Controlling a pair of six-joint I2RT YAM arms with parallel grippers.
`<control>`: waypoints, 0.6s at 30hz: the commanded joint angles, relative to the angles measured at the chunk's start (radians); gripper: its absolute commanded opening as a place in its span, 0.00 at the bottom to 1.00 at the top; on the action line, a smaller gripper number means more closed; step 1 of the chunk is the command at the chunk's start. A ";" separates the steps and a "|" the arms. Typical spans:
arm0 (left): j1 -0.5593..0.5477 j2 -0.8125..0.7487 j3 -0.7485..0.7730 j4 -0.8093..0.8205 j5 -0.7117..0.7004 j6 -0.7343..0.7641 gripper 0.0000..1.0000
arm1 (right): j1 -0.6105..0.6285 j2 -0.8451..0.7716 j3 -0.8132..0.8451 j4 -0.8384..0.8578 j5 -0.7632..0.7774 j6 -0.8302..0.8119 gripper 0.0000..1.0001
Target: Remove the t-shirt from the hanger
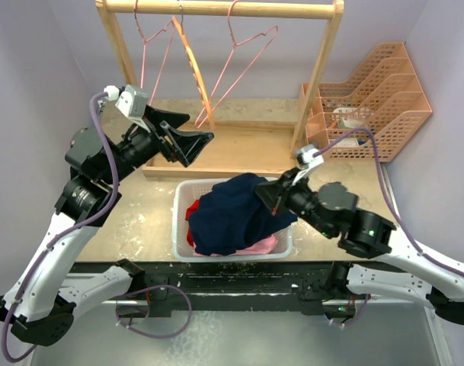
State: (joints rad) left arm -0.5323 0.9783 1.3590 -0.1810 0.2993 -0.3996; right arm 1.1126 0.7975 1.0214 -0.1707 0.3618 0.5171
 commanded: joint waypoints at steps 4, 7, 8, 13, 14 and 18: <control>0.002 -0.086 -0.070 -0.027 0.055 0.028 0.99 | 0.003 0.157 -0.096 -0.119 -0.031 0.132 0.00; 0.002 -0.123 -0.114 -0.061 0.052 0.034 0.99 | 0.004 0.224 -0.142 -0.053 -0.113 0.150 0.00; 0.002 -0.132 -0.130 -0.073 0.052 0.034 0.99 | 0.004 0.246 -0.156 -0.033 -0.130 0.156 0.00; 0.001 -0.179 -0.216 -0.111 0.071 0.008 0.99 | 0.003 0.364 -0.176 0.008 -0.131 0.208 0.00; 0.000 -0.188 -0.232 -0.111 0.074 0.002 0.99 | 0.004 0.389 -0.175 0.005 -0.131 0.219 0.00; 0.000 -0.227 -0.284 -0.125 0.035 0.001 0.99 | 0.002 0.487 -0.172 0.028 -0.133 0.233 0.00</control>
State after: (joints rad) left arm -0.5323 0.7914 1.1110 -0.3054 0.3527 -0.3931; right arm 1.1126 1.2182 0.8425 -0.1974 0.2352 0.7059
